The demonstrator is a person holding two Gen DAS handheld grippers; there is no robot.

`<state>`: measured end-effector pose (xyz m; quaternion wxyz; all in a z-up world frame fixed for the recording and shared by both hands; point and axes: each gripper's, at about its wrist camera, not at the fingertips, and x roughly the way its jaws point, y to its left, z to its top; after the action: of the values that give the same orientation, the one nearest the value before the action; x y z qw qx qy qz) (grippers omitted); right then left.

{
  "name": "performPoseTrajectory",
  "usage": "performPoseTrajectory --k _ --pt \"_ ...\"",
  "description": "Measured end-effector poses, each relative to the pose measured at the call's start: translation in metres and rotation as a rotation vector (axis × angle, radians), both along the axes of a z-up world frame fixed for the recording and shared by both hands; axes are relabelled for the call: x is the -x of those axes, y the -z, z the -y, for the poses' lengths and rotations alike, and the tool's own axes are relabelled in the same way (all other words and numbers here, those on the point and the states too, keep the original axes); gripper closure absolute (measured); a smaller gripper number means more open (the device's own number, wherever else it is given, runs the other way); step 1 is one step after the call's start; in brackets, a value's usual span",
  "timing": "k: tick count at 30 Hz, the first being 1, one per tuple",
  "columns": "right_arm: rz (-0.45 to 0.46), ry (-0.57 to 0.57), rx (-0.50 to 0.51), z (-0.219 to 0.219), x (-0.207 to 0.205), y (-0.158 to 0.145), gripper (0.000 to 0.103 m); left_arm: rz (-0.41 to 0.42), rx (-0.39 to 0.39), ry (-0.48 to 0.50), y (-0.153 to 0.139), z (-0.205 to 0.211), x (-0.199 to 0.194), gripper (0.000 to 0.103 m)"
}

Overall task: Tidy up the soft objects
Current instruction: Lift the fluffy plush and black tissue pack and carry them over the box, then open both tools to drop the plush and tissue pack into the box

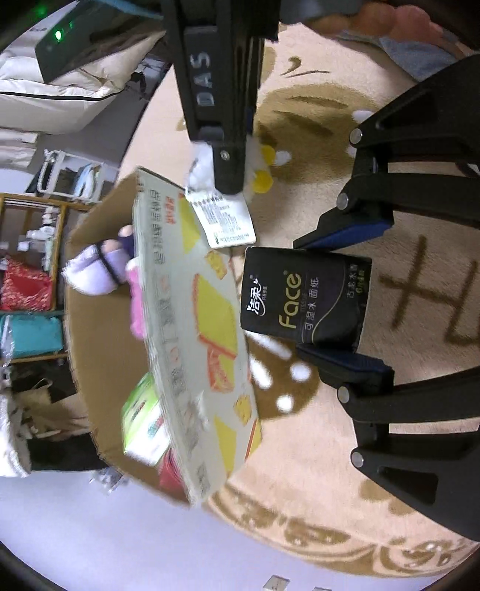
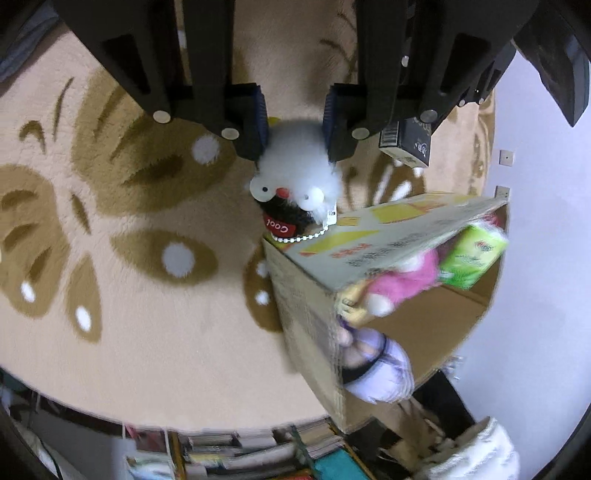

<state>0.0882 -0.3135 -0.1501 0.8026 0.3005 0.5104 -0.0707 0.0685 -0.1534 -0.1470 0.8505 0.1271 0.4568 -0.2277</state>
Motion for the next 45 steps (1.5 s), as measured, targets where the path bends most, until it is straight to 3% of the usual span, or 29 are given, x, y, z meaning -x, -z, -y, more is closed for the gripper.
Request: performPoseTrajectory --k 11,21,30,45 --pt "0.310 -0.026 0.149 -0.031 0.028 -0.089 0.078 0.176 0.022 -0.080 -0.064 -0.037 0.003 0.055" --pt "0.481 -0.040 0.220 -0.036 0.027 -0.127 0.078 0.318 0.051 -0.139 -0.120 -0.057 -0.029 0.055" --pt "0.525 -0.063 0.294 -0.031 -0.009 -0.126 0.077 0.354 0.068 -0.151 -0.127 -0.048 -0.077 0.055" --pt "0.443 -0.152 0.334 -0.039 -0.064 -0.083 0.077 0.294 0.085 -0.091 -0.102 -0.021 -0.150 0.054"
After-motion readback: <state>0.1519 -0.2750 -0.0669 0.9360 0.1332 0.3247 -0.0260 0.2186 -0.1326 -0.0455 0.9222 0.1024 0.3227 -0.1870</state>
